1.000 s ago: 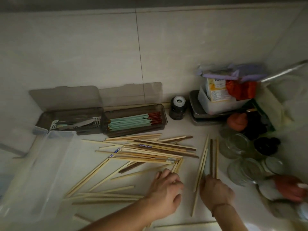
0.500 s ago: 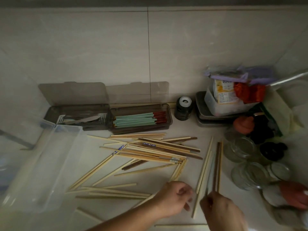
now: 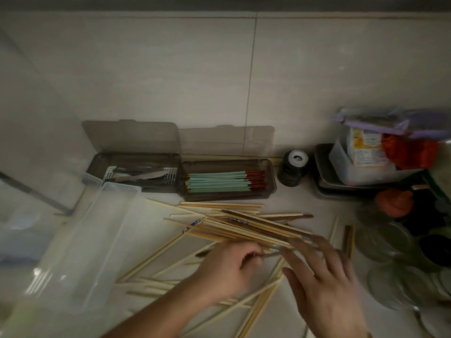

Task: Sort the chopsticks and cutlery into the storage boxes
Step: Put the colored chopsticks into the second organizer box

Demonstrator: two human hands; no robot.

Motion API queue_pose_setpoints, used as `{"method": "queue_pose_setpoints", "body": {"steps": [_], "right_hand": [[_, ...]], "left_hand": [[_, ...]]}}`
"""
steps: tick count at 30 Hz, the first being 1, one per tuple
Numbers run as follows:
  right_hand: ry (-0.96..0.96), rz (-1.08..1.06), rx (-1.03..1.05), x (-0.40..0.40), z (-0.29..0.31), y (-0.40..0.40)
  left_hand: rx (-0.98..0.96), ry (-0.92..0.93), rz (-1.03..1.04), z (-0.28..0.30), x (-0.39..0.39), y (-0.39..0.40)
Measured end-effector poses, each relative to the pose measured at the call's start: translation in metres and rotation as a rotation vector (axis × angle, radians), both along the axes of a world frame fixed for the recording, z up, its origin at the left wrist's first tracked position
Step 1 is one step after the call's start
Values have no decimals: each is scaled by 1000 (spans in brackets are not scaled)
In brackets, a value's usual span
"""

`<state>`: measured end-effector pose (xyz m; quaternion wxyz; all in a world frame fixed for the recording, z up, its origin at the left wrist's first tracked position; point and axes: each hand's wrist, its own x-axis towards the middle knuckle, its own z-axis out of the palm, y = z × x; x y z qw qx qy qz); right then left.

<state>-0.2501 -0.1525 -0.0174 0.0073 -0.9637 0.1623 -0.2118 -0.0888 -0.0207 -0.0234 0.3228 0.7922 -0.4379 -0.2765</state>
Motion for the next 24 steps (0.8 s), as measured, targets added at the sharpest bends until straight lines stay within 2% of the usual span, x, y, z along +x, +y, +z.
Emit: {"method": "queue_pose_setpoints", "body": {"steps": [4,8,11,14,17,20,24], "right_hand": [[55,140,-43,42,-13,-25],[-17,236,-67,93,-12,-43],[-12,155,44,140,-13,-64],[77,27,135,187,-20,-83],[277,-38,193,221,-28,-88],[455,-2,172,240,-36,-89],[527,27,199,253,-51,-92]], "left_hand": [[-67,-102,17,2,45,7],[-163,-16,174,1,85,10],[-249,-85,411,-11,110,6],[-173,-204,590,-28,129,12],[-221,-332,515,-48,134,28],[-60,-442,366,-65,132,46],[52,-472,330,-82,143,63]]}}
